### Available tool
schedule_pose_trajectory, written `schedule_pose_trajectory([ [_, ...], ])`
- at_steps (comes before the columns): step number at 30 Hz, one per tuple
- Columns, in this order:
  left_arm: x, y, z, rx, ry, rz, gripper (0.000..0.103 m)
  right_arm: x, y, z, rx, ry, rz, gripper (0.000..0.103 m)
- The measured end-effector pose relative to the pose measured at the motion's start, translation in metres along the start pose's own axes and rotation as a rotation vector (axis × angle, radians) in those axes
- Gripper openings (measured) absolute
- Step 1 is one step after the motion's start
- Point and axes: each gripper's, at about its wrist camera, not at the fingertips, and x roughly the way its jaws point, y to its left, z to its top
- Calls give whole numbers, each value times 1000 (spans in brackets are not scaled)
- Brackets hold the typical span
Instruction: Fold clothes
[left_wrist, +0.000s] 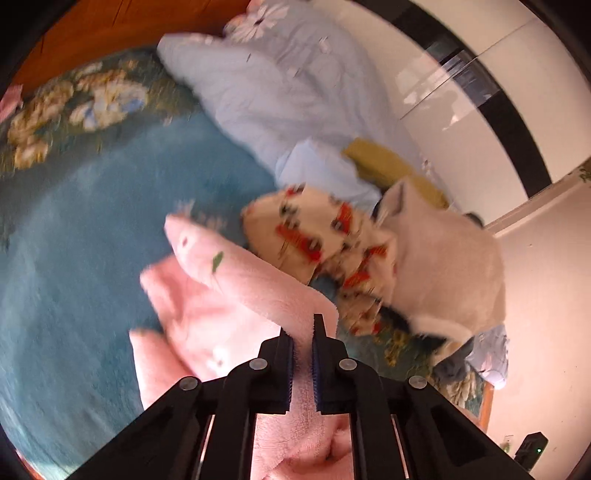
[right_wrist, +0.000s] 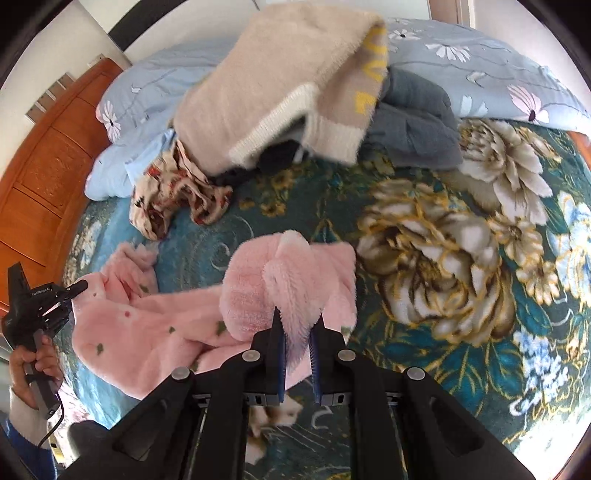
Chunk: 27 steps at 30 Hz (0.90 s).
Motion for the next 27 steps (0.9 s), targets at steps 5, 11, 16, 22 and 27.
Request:
schedule_pose_trajectory([
  [5, -102, -18, 46, 123, -308, -152, 9, -64, 30, 49, -39, -249, 69, 10],
  [11, -98, 70, -5, 2, -287, -47, 9, -92, 22, 31, -70, -363, 0, 10],
  [16, -14, 158, -99, -256, -14, 113, 9, 1, -51, -50, 134, -2, -110, 10],
  [22, -11, 193, -145, -360, 3, 160, 9, 40, -98, -99, 251, 177, -188, 10],
  [27, -15, 208, -149, -421, -19, 166, 9, 26, -91, -79, 220, 154, -190, 13],
])
